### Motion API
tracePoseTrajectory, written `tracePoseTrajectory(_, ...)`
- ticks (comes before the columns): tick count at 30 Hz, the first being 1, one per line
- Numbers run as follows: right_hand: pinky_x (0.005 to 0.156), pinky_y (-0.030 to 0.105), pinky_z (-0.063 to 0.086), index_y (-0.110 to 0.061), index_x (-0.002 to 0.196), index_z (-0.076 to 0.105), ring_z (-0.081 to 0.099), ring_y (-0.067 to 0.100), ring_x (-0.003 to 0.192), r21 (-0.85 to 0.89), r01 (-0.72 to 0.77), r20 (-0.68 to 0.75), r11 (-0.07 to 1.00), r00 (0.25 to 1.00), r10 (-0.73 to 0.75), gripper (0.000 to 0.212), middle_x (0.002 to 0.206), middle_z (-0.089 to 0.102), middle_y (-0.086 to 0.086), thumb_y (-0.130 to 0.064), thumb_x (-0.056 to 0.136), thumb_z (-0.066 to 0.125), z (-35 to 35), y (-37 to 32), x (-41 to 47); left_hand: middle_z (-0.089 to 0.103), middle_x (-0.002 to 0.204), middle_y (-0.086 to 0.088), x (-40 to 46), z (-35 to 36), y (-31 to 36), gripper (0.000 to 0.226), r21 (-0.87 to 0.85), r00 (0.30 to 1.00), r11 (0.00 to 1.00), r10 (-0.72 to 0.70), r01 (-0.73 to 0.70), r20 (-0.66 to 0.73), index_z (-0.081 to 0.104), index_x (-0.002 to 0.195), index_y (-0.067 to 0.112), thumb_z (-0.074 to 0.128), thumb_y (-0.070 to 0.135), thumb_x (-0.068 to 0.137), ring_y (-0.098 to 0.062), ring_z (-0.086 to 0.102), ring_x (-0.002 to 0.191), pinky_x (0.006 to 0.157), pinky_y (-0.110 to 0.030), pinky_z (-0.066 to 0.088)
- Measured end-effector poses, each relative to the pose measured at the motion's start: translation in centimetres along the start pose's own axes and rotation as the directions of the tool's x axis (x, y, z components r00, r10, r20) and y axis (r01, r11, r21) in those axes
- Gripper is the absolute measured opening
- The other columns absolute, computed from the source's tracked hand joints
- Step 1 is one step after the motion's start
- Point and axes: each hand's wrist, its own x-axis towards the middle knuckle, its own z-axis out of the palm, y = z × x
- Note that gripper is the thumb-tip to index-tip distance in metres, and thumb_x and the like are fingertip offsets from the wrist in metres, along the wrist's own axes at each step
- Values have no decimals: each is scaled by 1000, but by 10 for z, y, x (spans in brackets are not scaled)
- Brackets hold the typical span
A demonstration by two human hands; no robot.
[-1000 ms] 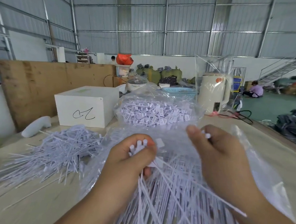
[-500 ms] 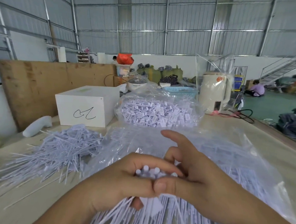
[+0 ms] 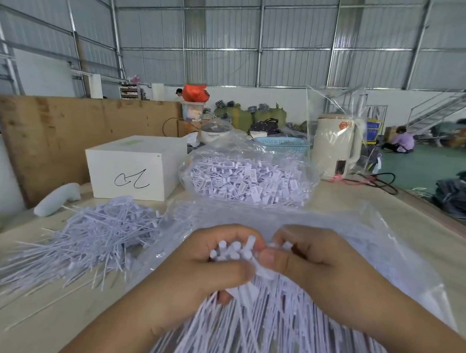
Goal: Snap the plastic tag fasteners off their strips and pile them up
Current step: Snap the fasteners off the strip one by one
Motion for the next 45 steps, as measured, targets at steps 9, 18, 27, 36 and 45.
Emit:
tracePoseTrajectory(9,44,19,31,-29,62,51,41,8,42,-79,-29,-309,996,951,3,36,49,48,-13,-61,76,59,21,-10,-1,53,59,8,6,16,-8,19,-99,974,991,72,-95,-215,69,74,25,56,12,68,-4,45,50,44,-16,37)
tracePoseTrajectory(18,39,17,25,-20,70,50,29,5,38,100,-16,-505,995,861,65,40,42,34,-6,-58,78,54,1,-5,2,57,58,0,8,14,-10,12,-186,932,975,52,-126,-358,70,73,23,62,14,70,-11,44,42,40,-20,36)
tracePoseTrajectory(27,50,21,33,-46,108,43,41,2,52,124,122,5,985,992,-124,21,65,50,-12,-56,90,46,21,-6,-6,62,69,5,6,-2,-12,14,92,996,995,46,-39,-73,68,81,25,67,12,79,-8,55,61,53,-19,48)
tracePoseTrajectory(36,58,10,45,-44,112,39,62,-1,70,192,25,-265,981,964,27,39,87,56,-20,-48,81,61,48,-7,-2,67,78,-1,7,8,-20,28,58,998,997,53,-50,-46,63,96,25,68,20,70,-9,58,66,63,-25,48)
tracePoseTrajectory(45,62,23,52,-61,121,28,62,6,71,362,21,-220,932,973,63,64,96,43,-23,-59,65,59,50,-9,1,70,86,2,3,2,-16,28,11,993,997,73,-74,90,69,101,29,68,17,76,-9,64,75,63,-24,51)
